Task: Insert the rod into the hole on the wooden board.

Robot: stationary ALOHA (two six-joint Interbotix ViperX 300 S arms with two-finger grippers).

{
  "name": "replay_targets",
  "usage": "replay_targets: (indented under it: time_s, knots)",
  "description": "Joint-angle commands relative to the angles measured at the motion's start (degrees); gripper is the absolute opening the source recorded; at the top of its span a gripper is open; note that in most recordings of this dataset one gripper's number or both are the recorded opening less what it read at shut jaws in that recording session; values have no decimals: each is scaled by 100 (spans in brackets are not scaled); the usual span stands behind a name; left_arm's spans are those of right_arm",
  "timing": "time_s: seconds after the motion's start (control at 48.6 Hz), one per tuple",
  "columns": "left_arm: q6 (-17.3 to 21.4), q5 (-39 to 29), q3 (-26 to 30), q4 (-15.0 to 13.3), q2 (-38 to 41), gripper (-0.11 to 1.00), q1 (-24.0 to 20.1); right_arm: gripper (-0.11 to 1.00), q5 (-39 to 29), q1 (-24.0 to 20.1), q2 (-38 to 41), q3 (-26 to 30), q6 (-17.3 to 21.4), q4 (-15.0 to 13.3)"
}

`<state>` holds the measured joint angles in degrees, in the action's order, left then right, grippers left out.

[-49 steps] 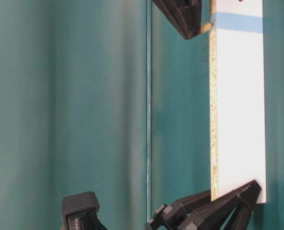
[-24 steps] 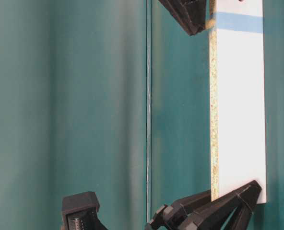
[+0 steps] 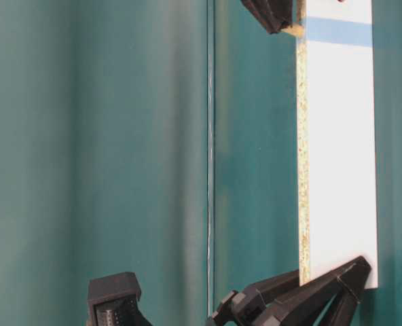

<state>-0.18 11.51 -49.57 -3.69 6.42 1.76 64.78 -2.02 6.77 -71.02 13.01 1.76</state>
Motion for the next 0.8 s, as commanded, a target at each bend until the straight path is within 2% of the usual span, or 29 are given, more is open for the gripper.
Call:
replay_targets:
  time_s: [0.0,0.781]
  knots:
    - [-62,-18,18,9,-62,33,53,11,-105,-18,-105,35,9,9]
    - [-53,-18,18,9,-62,33,62,11,-1020,-53,-105,202,0,-9]
